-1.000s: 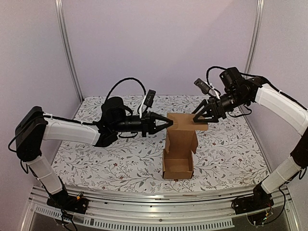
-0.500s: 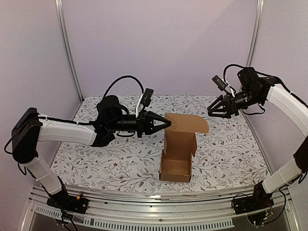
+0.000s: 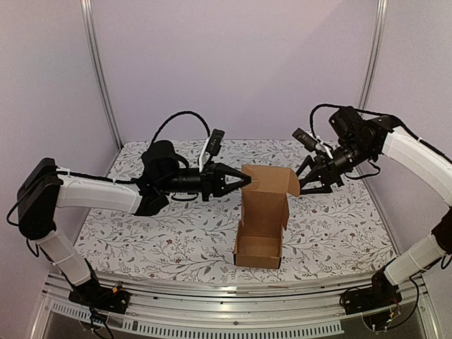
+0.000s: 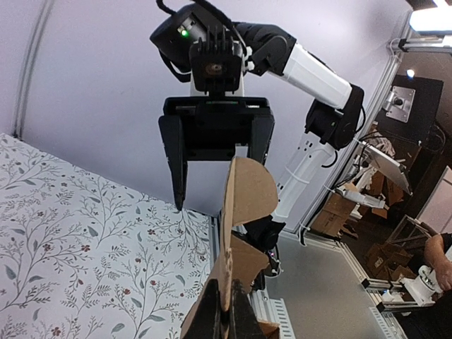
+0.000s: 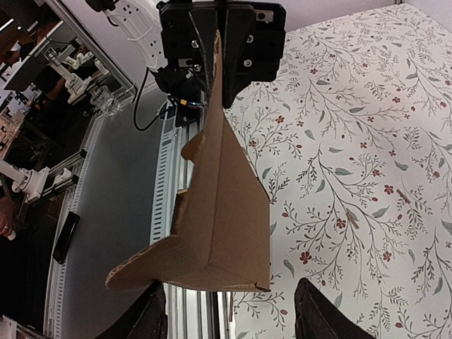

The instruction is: Fold the paper box

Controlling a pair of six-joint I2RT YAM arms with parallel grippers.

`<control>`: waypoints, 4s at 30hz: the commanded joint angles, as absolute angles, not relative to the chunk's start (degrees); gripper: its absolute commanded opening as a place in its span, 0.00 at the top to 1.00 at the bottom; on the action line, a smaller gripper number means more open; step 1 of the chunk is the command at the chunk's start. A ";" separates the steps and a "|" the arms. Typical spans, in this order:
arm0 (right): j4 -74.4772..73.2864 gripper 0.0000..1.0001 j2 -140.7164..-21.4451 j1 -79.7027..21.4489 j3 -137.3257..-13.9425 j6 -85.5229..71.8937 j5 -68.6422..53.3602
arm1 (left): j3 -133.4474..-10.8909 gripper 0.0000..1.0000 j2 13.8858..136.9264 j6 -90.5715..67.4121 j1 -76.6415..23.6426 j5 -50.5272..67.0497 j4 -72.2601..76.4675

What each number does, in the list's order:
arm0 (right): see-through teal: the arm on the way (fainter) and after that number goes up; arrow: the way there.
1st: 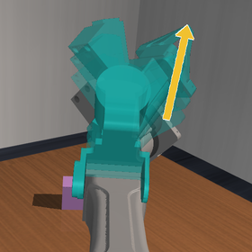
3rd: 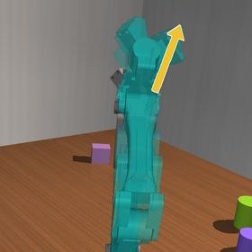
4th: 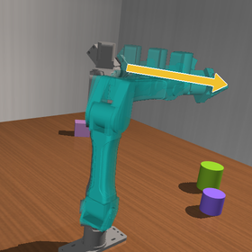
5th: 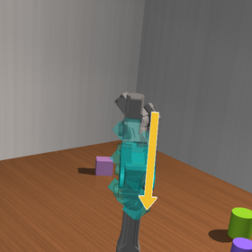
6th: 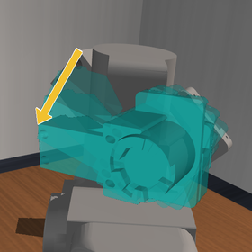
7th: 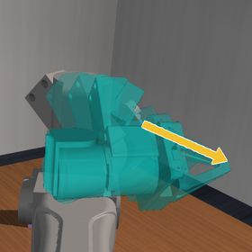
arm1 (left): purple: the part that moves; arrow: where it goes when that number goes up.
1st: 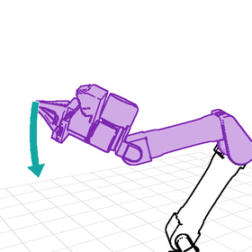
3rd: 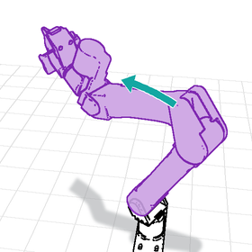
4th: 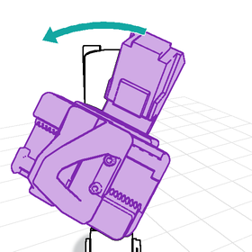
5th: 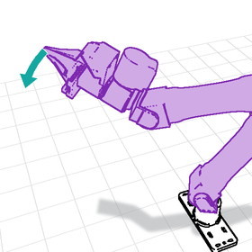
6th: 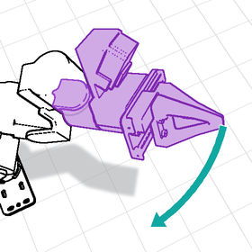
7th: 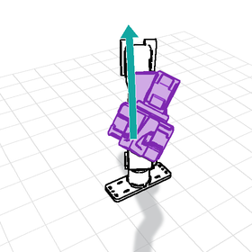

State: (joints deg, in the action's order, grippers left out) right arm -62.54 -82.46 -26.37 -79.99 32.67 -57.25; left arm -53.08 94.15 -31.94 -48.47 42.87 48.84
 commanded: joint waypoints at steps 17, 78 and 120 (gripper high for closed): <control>-60.53 0.54 -89.56 -28.58 -85.05 26.96 -65.29 | -55.81 1.00 98.48 -34.83 -49.56 45.38 51.40; -61.35 0.52 -93.76 -30.59 -84.12 34.64 -39.88 | -54.96 0.34 99.10 -23.83 -62.14 -5.91 18.01; -67.14 0.63 -95.09 -40.73 -92.84 21.19 -21.67 | -50.30 0.55 105.14 -21.02 -68.63 -15.11 34.39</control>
State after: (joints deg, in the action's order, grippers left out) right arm -66.43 -97.23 -40.82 -93.23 21.52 -21.89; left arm -50.26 102.96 -23.31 -67.00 -11.55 31.20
